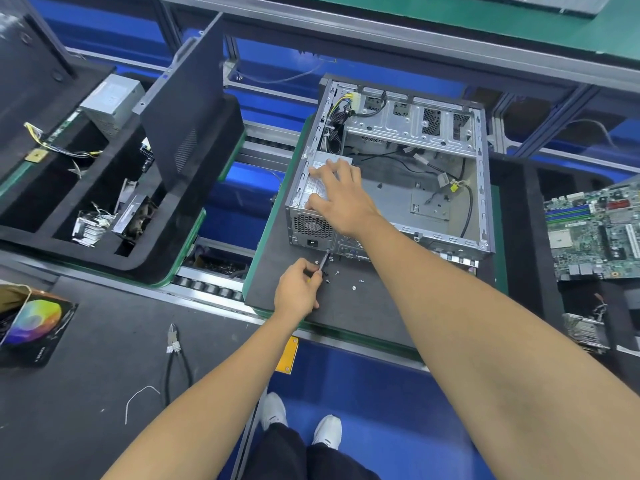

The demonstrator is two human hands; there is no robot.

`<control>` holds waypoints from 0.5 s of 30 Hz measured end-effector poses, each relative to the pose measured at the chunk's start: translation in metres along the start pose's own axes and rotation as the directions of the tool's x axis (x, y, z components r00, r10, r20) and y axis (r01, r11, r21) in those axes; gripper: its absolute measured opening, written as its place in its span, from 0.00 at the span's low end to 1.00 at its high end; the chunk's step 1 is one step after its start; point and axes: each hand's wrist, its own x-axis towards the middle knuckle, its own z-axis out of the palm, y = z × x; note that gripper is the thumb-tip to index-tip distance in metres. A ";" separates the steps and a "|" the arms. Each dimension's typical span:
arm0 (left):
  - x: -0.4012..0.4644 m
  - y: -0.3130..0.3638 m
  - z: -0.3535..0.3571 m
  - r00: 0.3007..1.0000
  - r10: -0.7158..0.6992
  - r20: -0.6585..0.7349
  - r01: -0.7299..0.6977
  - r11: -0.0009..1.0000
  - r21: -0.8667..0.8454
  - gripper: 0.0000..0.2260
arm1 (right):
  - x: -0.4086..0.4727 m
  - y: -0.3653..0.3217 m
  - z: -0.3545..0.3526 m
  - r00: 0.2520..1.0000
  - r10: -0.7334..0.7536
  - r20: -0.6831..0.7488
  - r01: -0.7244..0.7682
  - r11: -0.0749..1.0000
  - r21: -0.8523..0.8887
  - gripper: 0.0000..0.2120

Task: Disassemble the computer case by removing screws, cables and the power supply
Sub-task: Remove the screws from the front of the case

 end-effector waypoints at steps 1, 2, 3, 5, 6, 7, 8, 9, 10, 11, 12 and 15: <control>0.001 0.000 -0.001 1.000 -0.011 0.011 0.012 0.999 -0.039 0.04 | 0.000 0.000 0.000 1.000 0.003 0.000 -0.003 1.000 0.001 0.26; 0.001 0.001 -0.004 0.999 -0.025 0.025 0.027 0.996 -0.081 0.05 | 0.000 0.000 0.000 1.000 0.006 0.000 -0.006 1.000 0.000 0.26; 0.001 0.002 -0.005 0.999 -0.038 0.039 0.043 0.992 -0.116 0.08 | 0.000 0.000 0.000 1.000 0.007 0.000 -0.007 1.000 -0.002 0.26; 0.000 0.005 -0.008 0.997 -0.050 0.057 0.055 0.994 -0.092 0.19 | 0.000 -0.001 0.000 1.000 0.004 -0.001 -0.004 1.000 0.000 0.26; -0.001 0.007 -0.008 0.997 -0.055 0.053 0.056 0.998 -0.021 0.23 | 0.000 -0.001 0.000 1.000 0.004 0.000 -0.004 1.000 0.002 0.26; -0.002 0.008 -0.006 0.997 -0.063 0.045 0.061 0.997 0.045 0.24 | 0.000 -0.001 0.000 1.000 0.006 0.000 -0.006 1.000 0.003 0.26; -0.003 0.010 -0.002 0.996 -0.080 0.038 0.076 0.994 0.078 0.23 | 0.000 -0.001 0.000 1.000 0.008 0.001 -0.008 1.000 0.002 0.26; -0.003 0.011 0.001 0.994 -0.101 0.031 0.098 0.992 0.077 0.21 | 0.000 -0.001 0.000 1.000 0.008 0.001 -0.008 1.000 0.001 0.26; -0.004 0.013 0.002 0.992 -0.124 0.025 0.121 0.990 0.074 0.19 | 0.000 -0.001 0.000 1.000 0.006 0.002 -0.006 1.000 0.000 0.26; -0.004 0.016 0.003 0.990 -0.143 0.021 0.141 0.988 0.064 0.18 | 0.000 -0.001 -0.001 1.000 0.004 0.003 -0.004 1.000 0.000 0.26; -0.005 0.017 0.003 0.989 -0.150 0.016 0.149 0.987 0.058 0.17 | 0.000 -0.001 -0.001 1.000 0.004 0.004 -0.004 1.000 0.000 0.26; -0.012 0.014 0.003 0.991 -0.130 -0.026 0.132 0.986 0.103 0.13 | -0.001 -0.001 -0.002 1.000 0.003 0.005 -0.003 1.000 -0.001 0.26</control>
